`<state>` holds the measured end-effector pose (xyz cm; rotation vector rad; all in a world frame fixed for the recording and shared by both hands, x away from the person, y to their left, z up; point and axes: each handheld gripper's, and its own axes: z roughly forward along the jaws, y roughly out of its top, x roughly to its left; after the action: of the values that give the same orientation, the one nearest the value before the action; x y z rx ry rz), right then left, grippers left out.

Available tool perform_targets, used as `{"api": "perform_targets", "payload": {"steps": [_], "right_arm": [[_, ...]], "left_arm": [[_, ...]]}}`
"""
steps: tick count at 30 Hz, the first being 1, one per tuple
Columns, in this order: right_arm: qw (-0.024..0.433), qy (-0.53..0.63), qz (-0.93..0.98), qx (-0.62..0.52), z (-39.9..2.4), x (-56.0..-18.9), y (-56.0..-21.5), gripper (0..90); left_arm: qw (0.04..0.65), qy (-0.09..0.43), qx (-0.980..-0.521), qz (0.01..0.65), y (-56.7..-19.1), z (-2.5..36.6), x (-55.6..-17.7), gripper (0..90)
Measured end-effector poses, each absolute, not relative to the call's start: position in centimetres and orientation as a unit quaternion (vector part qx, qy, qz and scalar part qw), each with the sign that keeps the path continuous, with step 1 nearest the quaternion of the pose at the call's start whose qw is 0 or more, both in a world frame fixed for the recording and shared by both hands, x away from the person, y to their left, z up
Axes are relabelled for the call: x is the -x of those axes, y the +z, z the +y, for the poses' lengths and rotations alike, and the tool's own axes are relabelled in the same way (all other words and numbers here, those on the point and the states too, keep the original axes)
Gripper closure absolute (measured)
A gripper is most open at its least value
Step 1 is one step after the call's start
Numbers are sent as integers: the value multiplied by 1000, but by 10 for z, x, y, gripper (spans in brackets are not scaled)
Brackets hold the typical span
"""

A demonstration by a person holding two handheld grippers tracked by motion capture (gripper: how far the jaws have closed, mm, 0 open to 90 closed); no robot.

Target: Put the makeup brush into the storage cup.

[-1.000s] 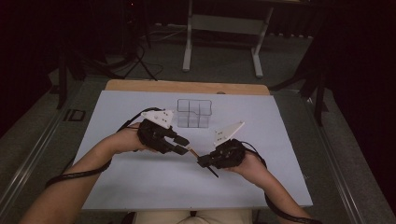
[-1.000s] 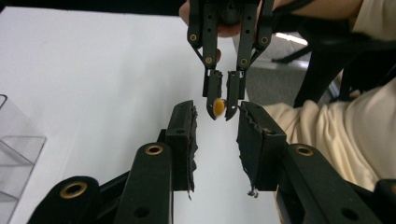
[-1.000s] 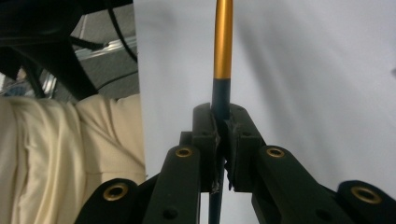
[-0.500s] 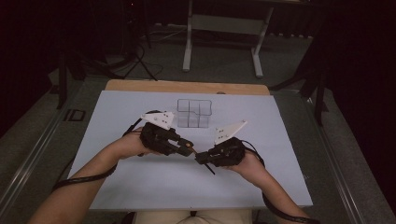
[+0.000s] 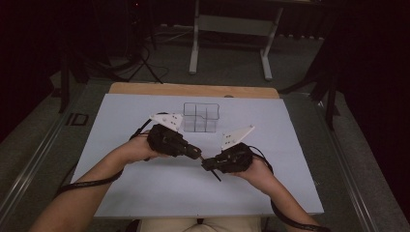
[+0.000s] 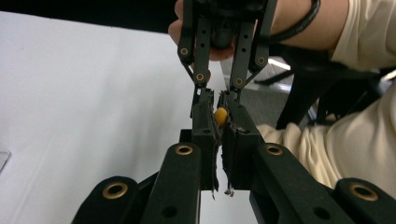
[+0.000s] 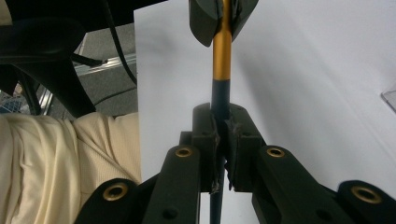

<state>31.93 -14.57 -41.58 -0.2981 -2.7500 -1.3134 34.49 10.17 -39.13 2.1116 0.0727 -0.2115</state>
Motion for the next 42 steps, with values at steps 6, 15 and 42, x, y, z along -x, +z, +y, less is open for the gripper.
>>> {"api": "perform_targets", "payload": {"steps": [6, 15, 42], "right_arm": [[49, -433, -894, 107, -147, -320, -420, 725], [54, -432, -892, 126, -155, -319, -431, 684], [37, -439, -891, 109, -157, -315, -439, 855]], "left_arm": [[470, -81, -879, 18, -387, 99, -341, 854], [472, -72, -878, 28, -381, 104, -343, 854], [523, -68, -848, 51, -378, 104, -347, 836]]}}
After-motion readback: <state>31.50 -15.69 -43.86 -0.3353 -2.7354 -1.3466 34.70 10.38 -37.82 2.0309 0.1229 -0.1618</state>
